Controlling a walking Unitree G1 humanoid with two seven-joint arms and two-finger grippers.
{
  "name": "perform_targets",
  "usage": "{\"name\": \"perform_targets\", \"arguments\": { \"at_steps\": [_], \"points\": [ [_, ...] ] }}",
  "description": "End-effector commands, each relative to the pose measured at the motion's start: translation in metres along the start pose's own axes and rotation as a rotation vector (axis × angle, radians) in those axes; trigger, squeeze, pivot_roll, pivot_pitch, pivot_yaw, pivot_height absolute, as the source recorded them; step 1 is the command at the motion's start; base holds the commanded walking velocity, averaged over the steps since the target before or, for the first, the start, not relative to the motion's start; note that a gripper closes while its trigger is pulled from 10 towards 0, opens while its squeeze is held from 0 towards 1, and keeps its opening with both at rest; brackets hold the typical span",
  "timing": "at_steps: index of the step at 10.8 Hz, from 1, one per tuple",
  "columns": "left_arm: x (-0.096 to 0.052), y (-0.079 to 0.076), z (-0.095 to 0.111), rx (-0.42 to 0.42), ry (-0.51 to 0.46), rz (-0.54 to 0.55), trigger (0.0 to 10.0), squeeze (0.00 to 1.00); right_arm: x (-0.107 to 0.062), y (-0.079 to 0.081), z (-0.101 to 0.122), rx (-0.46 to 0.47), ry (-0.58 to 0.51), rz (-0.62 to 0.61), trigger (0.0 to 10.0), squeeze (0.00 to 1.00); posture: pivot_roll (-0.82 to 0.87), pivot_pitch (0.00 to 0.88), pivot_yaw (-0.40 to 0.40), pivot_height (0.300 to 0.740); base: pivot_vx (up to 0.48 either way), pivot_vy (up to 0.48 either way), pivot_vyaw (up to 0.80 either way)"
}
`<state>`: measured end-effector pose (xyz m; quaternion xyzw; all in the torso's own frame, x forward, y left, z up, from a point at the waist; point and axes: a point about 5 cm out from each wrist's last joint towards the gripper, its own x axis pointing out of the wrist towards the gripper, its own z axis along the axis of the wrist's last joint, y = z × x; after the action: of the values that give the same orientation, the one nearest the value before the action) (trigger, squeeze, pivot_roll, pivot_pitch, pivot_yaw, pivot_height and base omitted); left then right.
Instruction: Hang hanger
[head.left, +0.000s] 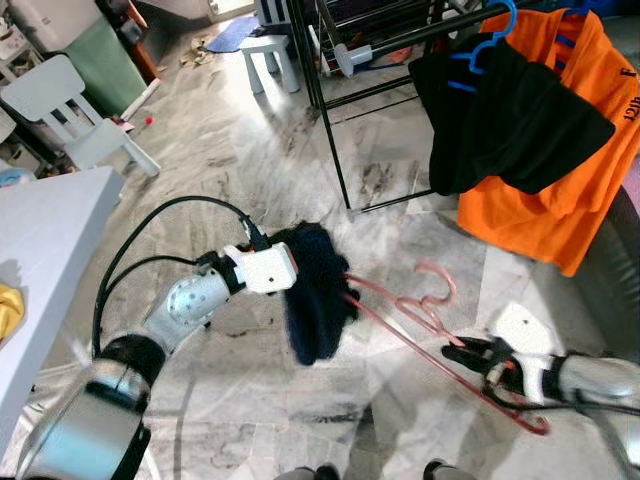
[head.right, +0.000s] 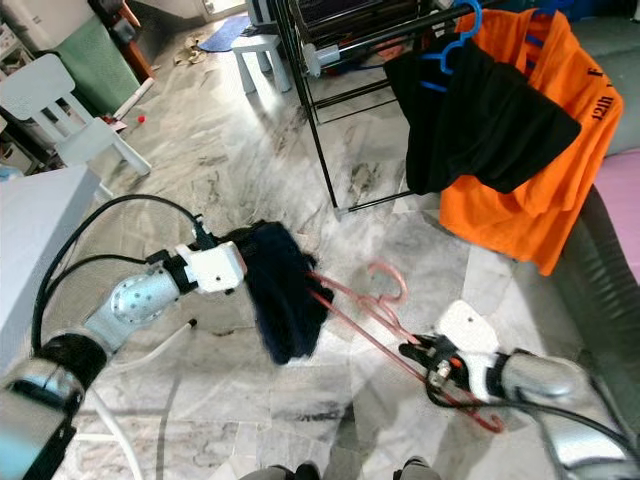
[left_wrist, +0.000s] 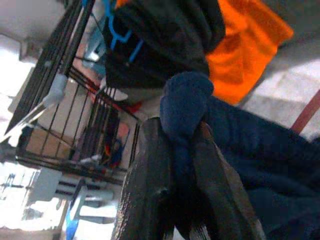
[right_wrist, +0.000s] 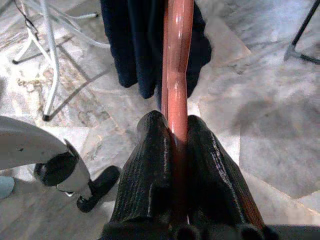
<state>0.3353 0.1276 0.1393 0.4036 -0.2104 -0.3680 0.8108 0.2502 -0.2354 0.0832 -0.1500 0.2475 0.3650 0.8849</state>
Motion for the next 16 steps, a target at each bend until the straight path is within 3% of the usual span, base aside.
{"name": "perform_targets", "arguments": {
  "at_steps": [1, 3, 4, 5, 7, 8, 9, 10, 11, 12, 13, 14, 16],
  "points": [
    [-0.007, 0.008, 0.003, -0.009, -0.03, 0.03, 10.0, 0.0, 0.011, 0.004, -0.004, 0.017, -0.004, -0.003, 10.0, 0.0, -0.06, 0.163, 0.237, 0.74, 0.0, 0.0, 0.0],
    [-0.006, 0.009, 0.019, -0.049, -0.1, 0.065, 10.0, 0.0, 0.031, 0.005, -0.017, 0.144, -0.013, -0.04, 10.0, 0.0, -0.05, 0.159, 0.225, 0.74, 0.0, 0.0, 0.0],
    [-0.004, 0.014, 0.022, -0.068, -0.105, 0.097, 10.0, 0.0, 0.032, 0.004, -0.028, 0.174, 0.024, -0.066, 10.0, 0.0, -0.05, 0.156, 0.218, 0.74, 0.0, 0.0, 0.0],
    [-0.005, 0.019, 0.022, -0.084, -0.091, 0.126, 10.0, 0.0, 0.028, -0.007, -0.043, 0.217, 0.081, -0.172, 10.0, 0.0, -0.05, 0.151, 0.214, 0.74, 0.0, 0.0, 0.0],
    [-0.015, 0.016, 0.009, -0.105, -0.012, 0.168, 10.0, 0.0, 0.011, -0.038, -0.054, 0.51, 0.002, -0.444, 10.0, 0.0, -0.07, 0.141, 0.206, 0.74, 0.0, 0.0, 0.0],
    [-0.015, 0.017, 0.009, -0.117, -0.004, 0.185, 10.0, 0.0, 0.007, -0.046, -0.053, 0.603, -0.042, -0.515, 10.0, 0.0, -0.07, 0.138, 0.204, 0.74, 0.0, 0.0, 0.0],
    [-0.012, 0.015, 0.012, -0.136, -0.013, 0.191, 10.0, 0.0, 0.004, -0.061, -0.039, 0.802, -0.208, -0.599, 10.0, 0.0, -0.08, 0.133, 0.199, 0.74, 0.0, 0.0, 0.0],
    [-0.007, 0.007, 0.016, -0.154, -0.03, 0.172, 10.0, 0.0, 0.006, -0.072, -0.018, 0.898, -0.342, -0.62, 10.0, 0.0, -0.08, 0.127, 0.197, 0.74, 0.0, 0.0, 0.0],
    [0.0, -0.014, 0.022, -0.183, -0.049, 0.128, 10.0, 0.0, 0.015, -0.08, 0.022, 0.992, -0.505, -0.61, 10.0, 0.0, -0.09, 0.124, 0.191, 0.74, 0.0, 0.0, 0.0],
    [0.002, -0.023, 0.024, -0.197, -0.05, 0.111, 10.0, 0.0, 0.021, -0.078, 0.04, 1.01, -0.559, -0.568, 10.0, 0.0, -0.09, 0.12, 0.187, 0.74, 0.0, 0.0, 0.0],
    [0.006, -0.044, 0.026, -0.188, -0.042, 0.041, 10.0, 0.0, 0.029, -0.072, 0.079, 1.048, -0.684, -0.504, 10.0, 0.0, -0.09, 0.117, 0.184, 0.74, 0.0, 0.0, 0.0],
    [0.009, -0.054, 0.027, -0.196, -0.03, 0.012, 10.0, 0.0, 0.031, -0.069, 0.102, 1.115, -0.759, -0.474, 10.0, 0.0, -0.09, 0.114, 0.181, 0.74, 0.0, 0.0, 0.0],
    [0.012, -0.071, 0.022, -0.195, 0.013, -0.05, 10.0, 0.0, 0.038, -0.042, 0.147, 0.863, -0.785, -0.413, 10.0, 0.0, -0.09, 0.108, 0.176, 0.74, 0.0, 0.0, 0.0]
  ]
}}
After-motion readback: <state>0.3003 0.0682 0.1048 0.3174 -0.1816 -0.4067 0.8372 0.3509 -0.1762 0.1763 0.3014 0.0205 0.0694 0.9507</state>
